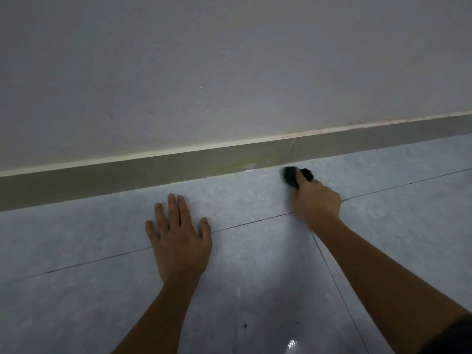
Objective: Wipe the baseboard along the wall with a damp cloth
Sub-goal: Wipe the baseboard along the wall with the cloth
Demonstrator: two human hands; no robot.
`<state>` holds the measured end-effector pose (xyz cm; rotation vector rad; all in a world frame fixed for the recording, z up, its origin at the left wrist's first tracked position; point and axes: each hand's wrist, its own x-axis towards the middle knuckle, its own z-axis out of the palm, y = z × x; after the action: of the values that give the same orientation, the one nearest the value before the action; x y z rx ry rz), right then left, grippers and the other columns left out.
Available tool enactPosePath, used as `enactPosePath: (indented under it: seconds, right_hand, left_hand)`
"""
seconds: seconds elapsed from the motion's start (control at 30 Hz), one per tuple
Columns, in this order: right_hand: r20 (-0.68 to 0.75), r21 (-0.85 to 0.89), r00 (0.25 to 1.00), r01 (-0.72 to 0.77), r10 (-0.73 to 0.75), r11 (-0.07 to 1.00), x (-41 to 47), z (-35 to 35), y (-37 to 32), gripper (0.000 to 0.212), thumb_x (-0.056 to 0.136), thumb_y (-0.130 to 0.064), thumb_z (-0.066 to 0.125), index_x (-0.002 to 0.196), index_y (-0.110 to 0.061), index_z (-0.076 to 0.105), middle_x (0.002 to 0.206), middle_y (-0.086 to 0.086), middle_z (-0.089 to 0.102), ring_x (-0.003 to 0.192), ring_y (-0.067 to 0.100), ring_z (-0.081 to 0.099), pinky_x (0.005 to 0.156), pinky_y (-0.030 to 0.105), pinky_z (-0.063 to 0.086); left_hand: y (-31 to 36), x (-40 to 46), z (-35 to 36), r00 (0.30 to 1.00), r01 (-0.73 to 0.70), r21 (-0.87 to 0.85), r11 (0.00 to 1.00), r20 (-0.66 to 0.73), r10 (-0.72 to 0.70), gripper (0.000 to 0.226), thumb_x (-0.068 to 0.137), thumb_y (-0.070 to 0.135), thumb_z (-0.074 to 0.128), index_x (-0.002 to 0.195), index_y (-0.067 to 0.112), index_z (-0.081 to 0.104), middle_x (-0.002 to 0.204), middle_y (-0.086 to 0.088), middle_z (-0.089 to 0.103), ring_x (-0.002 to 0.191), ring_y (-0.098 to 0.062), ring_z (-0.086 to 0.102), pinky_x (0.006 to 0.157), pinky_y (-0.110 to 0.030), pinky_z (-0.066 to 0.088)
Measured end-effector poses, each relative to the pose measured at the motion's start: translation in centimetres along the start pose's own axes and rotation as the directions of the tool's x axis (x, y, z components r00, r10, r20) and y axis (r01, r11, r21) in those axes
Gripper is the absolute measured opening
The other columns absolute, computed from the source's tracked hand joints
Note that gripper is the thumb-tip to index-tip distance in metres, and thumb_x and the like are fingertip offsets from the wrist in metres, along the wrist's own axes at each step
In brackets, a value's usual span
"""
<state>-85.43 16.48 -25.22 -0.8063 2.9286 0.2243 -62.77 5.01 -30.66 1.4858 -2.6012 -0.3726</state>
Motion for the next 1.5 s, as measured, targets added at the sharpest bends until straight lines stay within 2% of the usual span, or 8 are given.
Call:
enactPosePath:
  seconds: [0.13,0.3,0.4,0.53,0.63,0.73,0.93,1.5]
  right_hand:
    - [0.025,0.153,0.994,-0.105,0.102,0.983,0.7,-0.3,-2.8,0.047,0.098,-0.026,0.036,0.144,-0.019,0.035,0.113,0.013,0.063,0.097,0.031,0.063,0.080,0.038,0.049]
    - [0.002,0.198,0.980,0.196,-0.201,0.960,-3.1,-0.3,-7.9,0.052,0.100,-0.033,0.033,0.150,-0.026,0.022,0.116,0.011,0.060,0.095,0.028,0.063,0.071,0.032,0.045]
    - [0.001,0.447,0.999,-0.043,0.048,0.893,-3.2,-0.7,-7.7,0.046,0.101,-0.036,0.034,0.145,-0.026,0.035,0.110,0.010,0.065,0.094,0.027,0.063,0.068,0.030,0.043]
    - [0.286,0.868,0.843,-0.430,0.456,0.249,-0.5,-2.4,-7.2,0.048,0.104,-0.032,0.029,0.148,-0.012,0.032,0.131,0.017,0.055,0.117,0.034,0.053,0.095,0.041,0.043]
    - [0.519,0.854,0.779,-0.450,0.353,-0.261,1.3,-3.4,-10.3,0.048,0.103,-0.028,0.031,0.148,-0.011,0.029,0.142,0.018,0.045,0.125,0.036,0.046,0.105,0.045,0.037]
    - [0.592,0.760,0.774,-0.444,0.224,-0.475,0.8,-4.7,-14.1,0.047,0.101,-0.028,0.035,0.143,-0.008,0.036,0.136,0.017,0.050,0.118,0.034,0.052,0.103,0.044,0.042]
    - [0.548,0.745,0.767,-0.267,0.334,-0.611,2.7,-6.4,-12.4,0.045,0.101,-0.027,0.033,0.143,-0.011,0.036,0.135,0.012,0.049,0.109,0.028,0.052,0.096,0.039,0.044]
    - [0.605,0.753,0.755,-0.439,0.254,-0.490,1.6,-3.8,-12.5,0.046,0.099,-0.026,0.036,0.142,-0.009,0.039,0.136,0.012,0.051,0.119,0.031,0.051,0.104,0.041,0.041]
  left_hand:
    - [-0.1,-0.1,0.1,1.000,-0.005,-0.003,1.000,0.008,0.005,0.073,0.089,0.053,0.014,0.150,0.014,0.003,0.159,-0.007,0.003,0.145,-0.029,-0.004,0.116,-0.049,-0.002]
    - [0.1,0.2,-0.1,0.999,0.018,0.015,1.000,0.045,-0.019,0.075,0.087,0.055,0.011,0.150,0.015,0.005,0.159,-0.006,0.005,0.146,-0.029,-0.001,0.116,-0.050,0.003]
    - [0.1,0.1,-0.2,0.998,0.033,0.033,0.999,0.048,-0.034,0.077,0.085,0.056,0.012,0.150,0.013,0.013,0.158,-0.007,0.014,0.145,-0.031,0.008,0.115,-0.051,0.008]
    - [0.4,1.3,-0.8,0.996,0.027,0.089,0.996,0.079,-0.035,0.078,0.081,0.051,0.018,0.141,0.005,0.037,0.147,-0.018,0.038,0.134,-0.041,0.033,0.111,-0.055,0.021]
    - [0.6,2.7,-1.1,1.000,0.022,0.055,0.998,0.019,-0.023,0.066,0.077,0.044,0.031,0.120,0.000,0.055,0.125,-0.024,0.056,0.114,-0.045,0.049,0.101,-0.060,0.034]
    - [0.2,3.3,-1.0,0.999,0.040,0.005,0.999,-0.009,-0.040,0.062,0.083,0.045,0.036,0.131,0.006,0.045,0.139,-0.021,0.044,0.129,-0.039,0.038,0.110,-0.056,0.025]
    - [-0.3,3.2,-0.2,0.999,0.027,0.002,1.000,0.021,-0.027,0.085,0.079,0.061,0.007,0.148,0.013,0.017,0.158,-0.013,0.012,0.145,-0.029,0.009,0.117,-0.045,0.005]
    - [-2.0,3.2,-1.8,0.998,-0.031,0.009,0.999,0.056,0.031,0.084,0.078,0.070,0.013,0.145,0.022,0.030,0.154,-0.008,0.026,0.139,-0.029,0.026,0.111,-0.048,0.021]
